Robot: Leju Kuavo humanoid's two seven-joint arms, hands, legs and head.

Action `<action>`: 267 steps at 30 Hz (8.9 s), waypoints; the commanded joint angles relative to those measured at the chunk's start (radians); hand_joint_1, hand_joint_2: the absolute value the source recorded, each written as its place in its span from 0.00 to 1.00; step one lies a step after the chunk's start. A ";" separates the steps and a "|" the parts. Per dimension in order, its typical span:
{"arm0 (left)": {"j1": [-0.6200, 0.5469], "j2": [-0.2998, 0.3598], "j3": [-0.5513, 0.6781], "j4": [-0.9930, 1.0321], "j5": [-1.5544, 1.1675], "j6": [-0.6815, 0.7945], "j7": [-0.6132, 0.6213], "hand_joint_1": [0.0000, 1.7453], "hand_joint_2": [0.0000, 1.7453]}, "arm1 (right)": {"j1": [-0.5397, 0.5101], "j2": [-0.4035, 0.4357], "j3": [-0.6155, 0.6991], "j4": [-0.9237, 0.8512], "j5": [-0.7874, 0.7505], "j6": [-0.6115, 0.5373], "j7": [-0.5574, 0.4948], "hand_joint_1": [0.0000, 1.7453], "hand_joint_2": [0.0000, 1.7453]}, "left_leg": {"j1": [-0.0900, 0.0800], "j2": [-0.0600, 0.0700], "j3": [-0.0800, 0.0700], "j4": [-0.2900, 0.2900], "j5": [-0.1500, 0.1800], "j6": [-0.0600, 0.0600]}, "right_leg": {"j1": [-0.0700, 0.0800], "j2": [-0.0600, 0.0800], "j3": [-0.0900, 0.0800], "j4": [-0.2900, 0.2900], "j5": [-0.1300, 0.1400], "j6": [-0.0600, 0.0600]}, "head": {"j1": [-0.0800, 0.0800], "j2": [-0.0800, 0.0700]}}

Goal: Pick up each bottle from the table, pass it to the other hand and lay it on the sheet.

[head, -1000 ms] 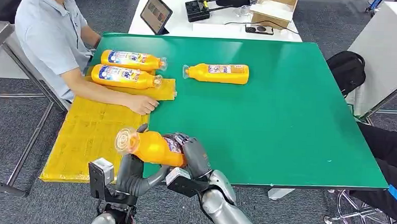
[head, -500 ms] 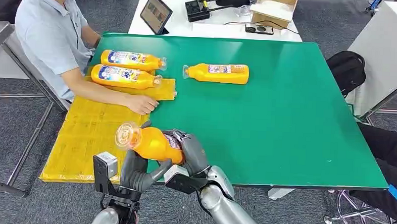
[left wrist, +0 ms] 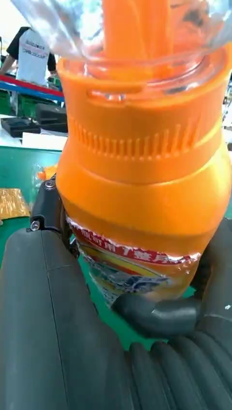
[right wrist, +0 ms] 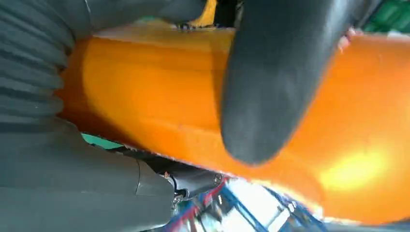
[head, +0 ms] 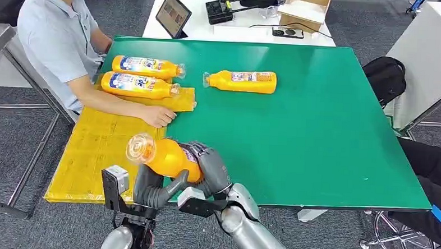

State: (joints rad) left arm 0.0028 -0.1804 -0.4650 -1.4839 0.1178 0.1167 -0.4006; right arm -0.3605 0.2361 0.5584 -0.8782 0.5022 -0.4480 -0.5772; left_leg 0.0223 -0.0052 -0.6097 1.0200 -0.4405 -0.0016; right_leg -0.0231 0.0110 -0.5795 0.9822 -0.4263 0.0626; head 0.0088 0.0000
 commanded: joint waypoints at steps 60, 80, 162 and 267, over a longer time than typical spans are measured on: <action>-0.829 0.117 0.023 1.122 -1.241 0.189 0.306 1.00 1.00 | 0.076 -0.077 -0.089 -0.253 0.088 -0.201 -0.088 0.00 0.00 | 0.000 -0.003 0.001 0.001 0.002 0.001 | 0.001 -0.003 0.002 0.001 0.000 -0.002 | 0.000 0.000; -0.875 0.082 0.006 1.144 -1.280 -0.082 0.231 0.00 1.00 | 0.091 -0.080 -0.070 -0.268 -0.076 -0.176 -0.121 0.00 0.00 | 0.000 -0.003 0.000 0.001 0.003 0.001 | 0.001 -0.003 0.001 0.001 0.000 -0.002 | 0.000 0.000; 0.146 0.076 0.007 -0.026 0.068 -0.039 0.154 0.00 1.00 | -0.070 -0.277 -0.491 0.154 0.255 0.028 0.358 0.00 1.00 | -0.001 0.001 0.000 -0.001 0.002 0.001 | 0.000 0.000 0.000 -0.001 0.001 -0.001 | -0.001 0.000; 0.101 0.098 0.147 -0.048 0.040 -0.290 0.157 0.00 1.00 | -0.584 -0.320 0.294 0.400 0.165 0.792 0.488 0.00 0.00 | -0.001 -0.001 0.005 -0.001 0.002 0.002 | 0.000 -0.003 0.006 -0.001 0.000 -0.003 | 0.000 0.000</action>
State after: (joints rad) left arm 0.0996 -0.1209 -0.3163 -1.5537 0.1385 -0.1713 -0.2518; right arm -0.9382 -0.0278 0.7141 -0.4570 0.7023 0.3414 -0.0472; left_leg 0.0218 -0.0061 -0.6078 1.0203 -0.4376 -0.0015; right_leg -0.0235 0.0104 -0.5769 0.9827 -0.4255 0.0633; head 0.0084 0.0000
